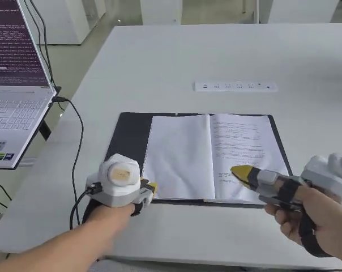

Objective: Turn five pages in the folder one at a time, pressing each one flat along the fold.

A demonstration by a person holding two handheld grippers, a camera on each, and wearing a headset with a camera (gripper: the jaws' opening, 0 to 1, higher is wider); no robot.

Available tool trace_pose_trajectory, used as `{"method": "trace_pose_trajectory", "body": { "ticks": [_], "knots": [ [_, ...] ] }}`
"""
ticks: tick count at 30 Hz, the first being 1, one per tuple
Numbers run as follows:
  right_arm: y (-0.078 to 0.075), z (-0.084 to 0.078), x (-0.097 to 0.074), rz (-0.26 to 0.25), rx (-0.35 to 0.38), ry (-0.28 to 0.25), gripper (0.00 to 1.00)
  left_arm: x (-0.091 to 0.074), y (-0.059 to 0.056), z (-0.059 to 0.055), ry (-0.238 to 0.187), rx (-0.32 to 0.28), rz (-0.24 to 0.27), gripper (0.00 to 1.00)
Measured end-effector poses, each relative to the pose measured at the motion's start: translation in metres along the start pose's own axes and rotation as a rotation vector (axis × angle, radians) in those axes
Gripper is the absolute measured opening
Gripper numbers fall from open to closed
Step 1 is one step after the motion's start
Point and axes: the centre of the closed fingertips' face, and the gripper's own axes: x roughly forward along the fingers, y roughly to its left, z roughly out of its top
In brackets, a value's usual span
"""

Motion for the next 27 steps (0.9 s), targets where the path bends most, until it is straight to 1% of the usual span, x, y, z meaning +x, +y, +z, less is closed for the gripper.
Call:
{"method": "trace_pose_trajectory", "body": {
  "ticks": [1, 2, 3, 4, 5, 6, 7, 8, 9, 10, 11, 12, 13, 14, 15, 17, 18, 21, 23, 24, 27],
  "knots": [
    [0.002, 0.002, -0.002, 0.006, 0.002, -0.006, 0.14, -0.004, 0.001, 0.002, -0.005, 0.0, 0.005, 0.11],
    [0.008, 0.005, -0.009, 0.017, 0.013, -0.014, 0.16, -0.011, 0.0, 0.007, -0.017, 0.001, 0.006, 0.12],
    [0.01, 0.009, -0.014, 0.016, 0.004, -0.029, 0.16, -0.019, 0.001, 0.011, -0.029, -0.011, 0.011, 0.12],
    [0.011, 0.016, -0.022, -0.006, -0.057, -0.06, 0.15, -0.023, 0.002, 0.013, -0.034, -0.019, 0.016, 0.12],
    [0.012, 0.022, -0.027, -0.025, -0.095, -0.083, 0.16, -0.03, 0.003, 0.015, -0.036, -0.03, 0.025, 0.13],
    [0.016, 0.026, -0.036, -0.046, -0.136, -0.113, 0.17, -0.034, 0.004, 0.017, -0.04, -0.036, 0.028, 0.15],
    [0.017, 0.027, -0.041, -0.064, -0.159, -0.119, 0.19, -0.039, 0.003, 0.02, -0.052, -0.045, 0.025, 0.17],
    [0.015, 0.03, -0.05, -0.106, -0.193, -0.132, 0.23, -0.045, 0.001, 0.023, -0.065, -0.055, 0.02, 0.18],
    [0.013, 0.034, -0.056, -0.136, -0.237, -0.158, 0.26, -0.049, 0.001, 0.025, -0.07, -0.056, 0.022, 0.2],
    [0.011, 0.038, -0.064, -0.167, -0.281, -0.177, 0.28, -0.055, 0.0, 0.027, -0.078, -0.051, 0.018, 0.21],
    [0.011, 0.038, -0.067, -0.176, -0.288, -0.176, 0.27, -0.059, -0.001, 0.028, -0.083, -0.047, 0.015, 0.22],
    [0.01, 0.039, -0.074, -0.196, -0.324, -0.177, 0.27, -0.064, -0.002, 0.03, -0.094, -0.051, 0.012, 0.23],
    [0.009, 0.042, -0.082, -0.22, -0.336, -0.198, 0.27, -0.067, -0.002, 0.031, -0.104, -0.055, 0.011, 0.24],
    [0.008, 0.046, -0.087, -0.229, -0.348, -0.215, 0.27, -0.07, -0.002, 0.033, -0.114, -0.061, 0.008, 0.25],
    [0.008, 0.05, -0.093, -0.243, -0.384, -0.227, 0.27, -0.075, -0.004, 0.036, -0.125, -0.065, 0.0, 0.27],
    [0.006, 0.055, -0.105, -0.285, -0.43, -0.239, 0.28, -0.081, -0.007, 0.038, -0.13, -0.062, -0.007, 0.31],
    [0.006, 0.058, -0.108, -0.292, -0.451, -0.251, 0.28, -0.083, -0.008, 0.04, -0.132, -0.062, -0.011, 0.33],
    [0.006, 0.06, -0.119, -0.322, -0.493, -0.262, 0.31, -0.09, -0.012, 0.046, -0.147, -0.058, -0.016, 0.41],
    [0.003, 0.057, -0.122, -0.342, -0.534, -0.245, 0.33, -0.095, -0.012, 0.05, -0.155, -0.056, -0.012, 0.44],
    [0.001, 0.054, -0.124, -0.357, -0.562, -0.227, 0.34, -0.096, -0.012, 0.051, -0.159, -0.058, -0.012, 0.45],
    [-0.006, 0.046, -0.126, -0.391, -0.64, -0.181, 0.39, -0.099, -0.014, 0.052, -0.155, -0.071, -0.02, 0.5]
  ]
}}
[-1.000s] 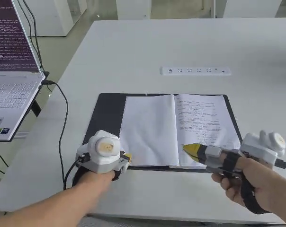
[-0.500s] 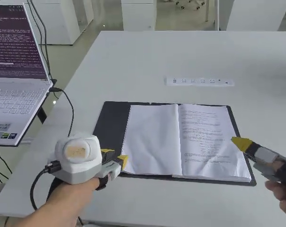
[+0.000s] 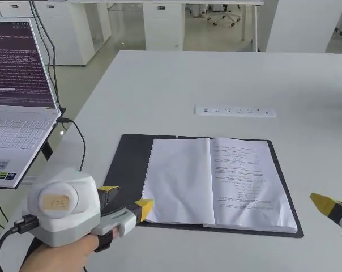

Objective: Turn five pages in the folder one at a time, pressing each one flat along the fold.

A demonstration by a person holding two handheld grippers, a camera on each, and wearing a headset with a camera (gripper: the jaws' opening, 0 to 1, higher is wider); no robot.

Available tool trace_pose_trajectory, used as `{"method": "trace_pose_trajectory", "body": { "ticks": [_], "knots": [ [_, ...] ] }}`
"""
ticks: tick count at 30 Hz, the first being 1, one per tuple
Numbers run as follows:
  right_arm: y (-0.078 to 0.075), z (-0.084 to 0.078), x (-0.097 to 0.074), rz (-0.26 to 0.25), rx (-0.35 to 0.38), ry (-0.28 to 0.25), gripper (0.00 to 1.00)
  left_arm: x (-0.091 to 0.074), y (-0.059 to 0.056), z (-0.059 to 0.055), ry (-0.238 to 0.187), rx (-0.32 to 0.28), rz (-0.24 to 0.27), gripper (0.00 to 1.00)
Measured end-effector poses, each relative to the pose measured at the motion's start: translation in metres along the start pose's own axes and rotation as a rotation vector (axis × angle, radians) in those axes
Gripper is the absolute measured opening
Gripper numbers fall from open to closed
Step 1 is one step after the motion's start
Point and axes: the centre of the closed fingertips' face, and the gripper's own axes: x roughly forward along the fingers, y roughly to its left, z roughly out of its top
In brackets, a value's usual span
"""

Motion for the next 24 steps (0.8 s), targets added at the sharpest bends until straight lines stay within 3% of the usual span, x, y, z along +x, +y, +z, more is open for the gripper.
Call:
{"method": "trace_pose_trajectory", "body": {
  "ticks": [3, 7, 18, 24],
  "knots": [
    [0.0, -0.007, -0.002, -0.01, -0.029, 0.015, 0.47, -0.004, -0.001, 0.0, 0.0, 0.003, 0.002, 0.55],
    [0.0, -0.015, -0.003, -0.01, -0.054, 0.035, 0.46, -0.007, 0.0, -0.001, 0.006, 0.021, 0.007, 0.56],
    [-0.001, -0.002, -0.005, -0.008, -0.054, 0.009, 0.46, -0.013, 0.004, 0.011, 0.003, 0.042, 0.019, 0.62],
    [-0.006, -0.011, -0.004, -0.02, -0.084, 0.043, 0.45, -0.009, 0.001, 0.008, 0.013, 0.047, 0.016, 0.63]
  ]
}}
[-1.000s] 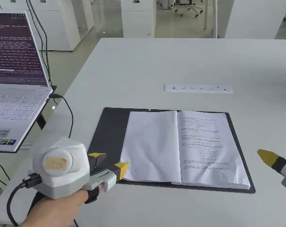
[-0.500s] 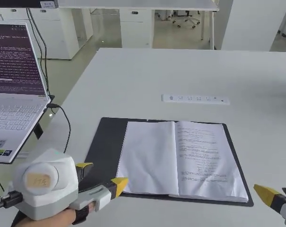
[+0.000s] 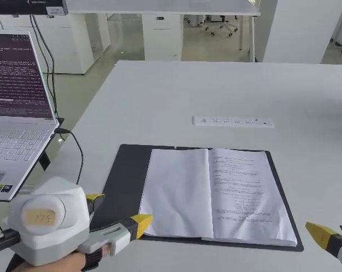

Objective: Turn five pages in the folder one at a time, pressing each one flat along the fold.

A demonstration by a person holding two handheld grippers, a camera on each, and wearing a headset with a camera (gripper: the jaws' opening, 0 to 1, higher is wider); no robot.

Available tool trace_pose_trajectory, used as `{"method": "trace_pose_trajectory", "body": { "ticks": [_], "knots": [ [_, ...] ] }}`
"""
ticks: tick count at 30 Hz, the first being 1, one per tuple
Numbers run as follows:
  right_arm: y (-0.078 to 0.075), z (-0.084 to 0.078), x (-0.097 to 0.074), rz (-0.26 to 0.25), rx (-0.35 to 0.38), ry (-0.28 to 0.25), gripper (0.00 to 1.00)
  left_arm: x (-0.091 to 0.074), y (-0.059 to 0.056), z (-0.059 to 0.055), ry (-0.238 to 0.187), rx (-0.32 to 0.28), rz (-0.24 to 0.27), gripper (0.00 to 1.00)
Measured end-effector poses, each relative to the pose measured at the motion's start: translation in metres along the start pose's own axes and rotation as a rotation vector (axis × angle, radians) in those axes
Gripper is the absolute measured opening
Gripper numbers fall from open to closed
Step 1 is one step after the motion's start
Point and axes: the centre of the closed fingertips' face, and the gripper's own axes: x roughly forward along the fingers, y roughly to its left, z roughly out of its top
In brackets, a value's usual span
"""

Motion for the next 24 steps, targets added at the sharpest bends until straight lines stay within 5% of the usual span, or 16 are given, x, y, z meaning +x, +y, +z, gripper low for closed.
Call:
{"method": "trace_pose_trajectory", "body": {
  "ticks": [13, 24],
  "knots": [
    [-0.011, -0.016, 0.006, 0.003, 0.022, 0.032, 0.45, 0.033, -0.012, -0.016, 0.05, 0.036, -0.02, 0.63],
    [-0.02, -0.03, 0.02, 0.007, 0.047, 0.051, 0.44, 0.084, -0.056, -0.025, 0.074, 0.085, -0.095, 0.62]
  ]
}}
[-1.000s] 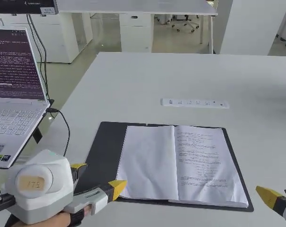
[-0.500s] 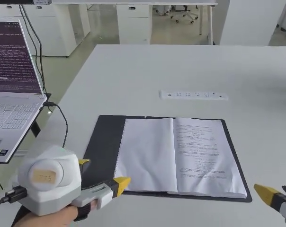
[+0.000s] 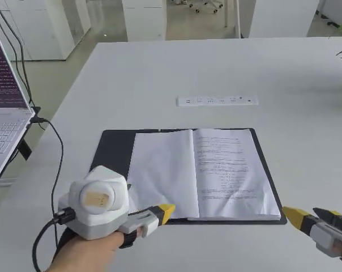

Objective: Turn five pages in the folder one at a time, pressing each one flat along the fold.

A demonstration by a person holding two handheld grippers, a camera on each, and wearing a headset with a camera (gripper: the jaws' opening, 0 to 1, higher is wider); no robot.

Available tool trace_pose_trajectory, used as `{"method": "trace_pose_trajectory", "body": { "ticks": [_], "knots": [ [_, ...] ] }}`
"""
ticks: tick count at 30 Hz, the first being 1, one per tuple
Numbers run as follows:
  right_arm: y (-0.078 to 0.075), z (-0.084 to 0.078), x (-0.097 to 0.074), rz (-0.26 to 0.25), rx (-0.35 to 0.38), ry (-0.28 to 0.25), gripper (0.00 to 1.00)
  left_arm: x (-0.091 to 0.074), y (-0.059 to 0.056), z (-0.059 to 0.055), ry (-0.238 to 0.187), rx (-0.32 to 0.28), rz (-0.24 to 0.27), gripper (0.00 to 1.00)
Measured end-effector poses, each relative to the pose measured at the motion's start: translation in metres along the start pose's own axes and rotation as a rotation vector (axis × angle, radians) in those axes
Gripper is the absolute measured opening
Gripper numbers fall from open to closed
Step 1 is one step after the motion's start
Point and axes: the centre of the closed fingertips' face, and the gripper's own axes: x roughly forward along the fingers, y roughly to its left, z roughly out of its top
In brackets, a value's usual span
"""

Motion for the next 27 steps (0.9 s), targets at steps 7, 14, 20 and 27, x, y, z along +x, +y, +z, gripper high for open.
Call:
{"method": "trace_pose_trajectory", "body": {
  "ticks": [7, 14, 20, 27],
  "knots": [
    [-0.003, -0.006, 0.003, -0.002, 0.016, 0.01, 0.43, 0.044, -0.034, -0.011, 0.046, 0.045, -0.067, 0.61],
    [-0.011, -0.008, 0.008, 0.0, 0.018, 0.016, 0.43, 0.084, -0.064, -0.012, 0.039, 0.062, -0.11, 0.6],
    [-0.014, -0.005, 0.016, 0.008, 0.014, 0.02, 0.42, 0.122, -0.088, -0.012, 0.03, 0.102, -0.143, 0.6],
    [-0.02, -0.005, 0.025, 0.015, 0.033, 0.024, 0.42, 0.152, -0.106, -0.013, 0.031, 0.142, -0.155, 0.57]
  ]
}}
